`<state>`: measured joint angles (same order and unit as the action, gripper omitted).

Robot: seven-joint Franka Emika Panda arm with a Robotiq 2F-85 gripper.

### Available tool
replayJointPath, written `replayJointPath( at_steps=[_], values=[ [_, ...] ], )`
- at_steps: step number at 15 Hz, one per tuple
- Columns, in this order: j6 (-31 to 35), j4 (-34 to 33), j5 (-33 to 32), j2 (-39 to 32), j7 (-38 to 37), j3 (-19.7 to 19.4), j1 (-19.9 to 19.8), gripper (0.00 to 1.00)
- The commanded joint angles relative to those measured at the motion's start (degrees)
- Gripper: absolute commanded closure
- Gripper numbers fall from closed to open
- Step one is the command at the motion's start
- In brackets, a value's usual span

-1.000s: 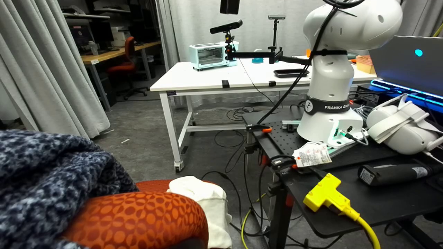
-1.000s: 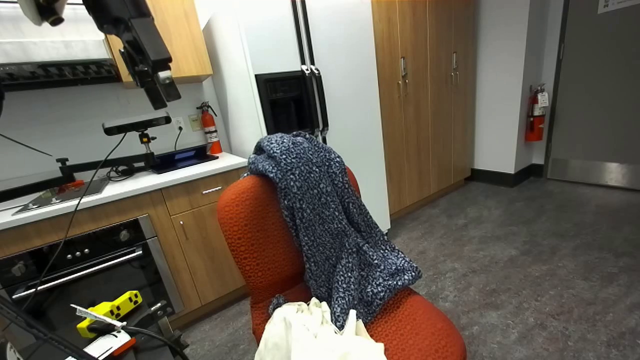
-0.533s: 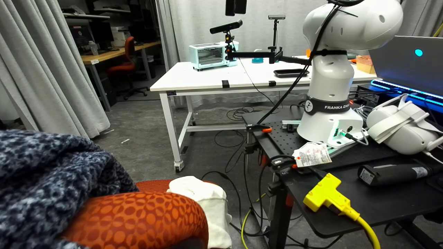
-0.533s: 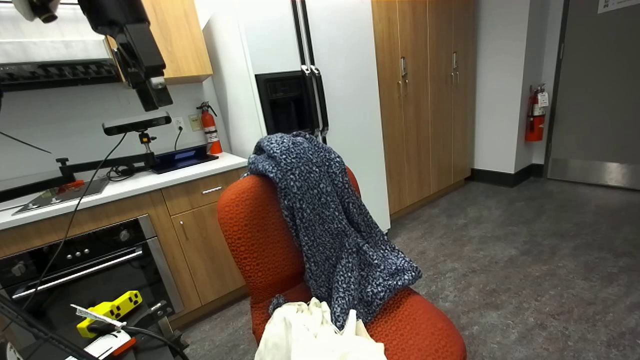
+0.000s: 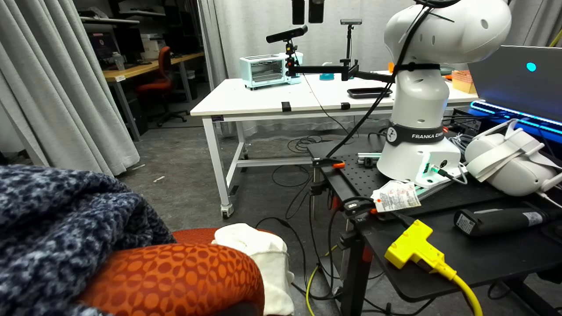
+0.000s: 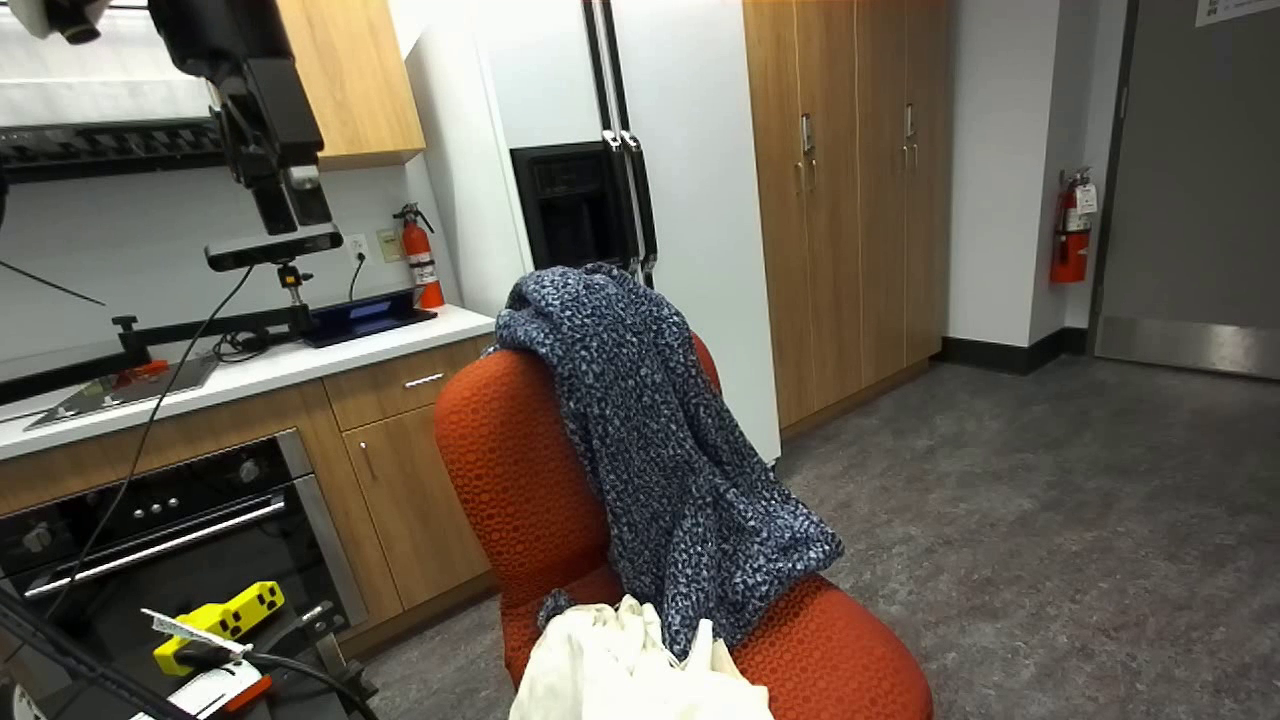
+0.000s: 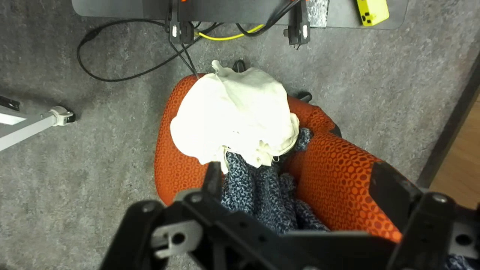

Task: Pick up the cloth from the chair back and put it on the sitting base of the chair.

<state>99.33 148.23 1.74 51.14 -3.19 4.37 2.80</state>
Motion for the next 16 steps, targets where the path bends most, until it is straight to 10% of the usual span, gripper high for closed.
replayJointPath(
  at_steps=[1, 16],
  values=[
    [-2.2, -1.4, 0.7, -0.9, 3.1, -1.6, 1.1, 0.0],
    [2.2, -0.1, 0.0, -0.4, 1.0, -0.6, 0.1, 0.0]
  ],
)
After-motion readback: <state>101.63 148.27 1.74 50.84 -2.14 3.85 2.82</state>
